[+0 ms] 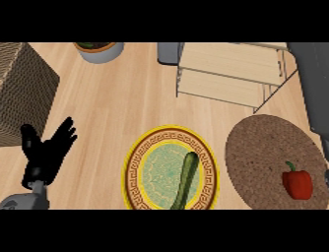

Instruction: Pick the croissant from the placemat and place it in the tiered shelf

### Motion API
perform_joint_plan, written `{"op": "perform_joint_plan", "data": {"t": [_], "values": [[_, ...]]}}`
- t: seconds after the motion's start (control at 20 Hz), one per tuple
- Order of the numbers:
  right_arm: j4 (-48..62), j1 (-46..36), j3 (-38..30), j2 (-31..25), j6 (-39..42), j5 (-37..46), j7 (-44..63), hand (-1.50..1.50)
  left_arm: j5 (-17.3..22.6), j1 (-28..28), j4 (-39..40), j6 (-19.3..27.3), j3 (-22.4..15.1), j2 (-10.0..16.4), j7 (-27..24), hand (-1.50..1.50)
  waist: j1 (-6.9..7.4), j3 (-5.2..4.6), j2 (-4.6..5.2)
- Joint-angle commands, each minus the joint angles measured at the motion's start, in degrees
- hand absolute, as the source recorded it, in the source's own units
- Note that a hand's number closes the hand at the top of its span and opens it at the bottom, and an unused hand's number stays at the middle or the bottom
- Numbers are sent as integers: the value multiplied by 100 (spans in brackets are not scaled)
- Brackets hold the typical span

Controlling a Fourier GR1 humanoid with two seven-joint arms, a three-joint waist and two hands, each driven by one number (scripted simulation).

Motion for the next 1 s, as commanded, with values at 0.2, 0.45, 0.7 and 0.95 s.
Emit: {"op": "perform_joint_plan", "data": {"t": [0.2, 0.45, 0.7, 0.95], "values": [[810, -182, 125, 199, -610, 358, -234, 150, -70, 221, 256, -163, 30, -116, -435, 0, 4, -5, -4], [2015, -519, -258, -144, -1204, 256, -1340, 150, 32, 34, -187, -208, 114, 88, 154, 0, 99, -2, 31], [1708, -269, -236, -96, -1039, 98, -1515, 150, -269, 75, -206, 111, -121, -288, 37, 0, -21, -1, -10], [2242, -671, -132, -262, -768, 316, -1390, 150, -179, 376, -300, -78, 28, -129, -37, 0, 34, -3, -3]]}}
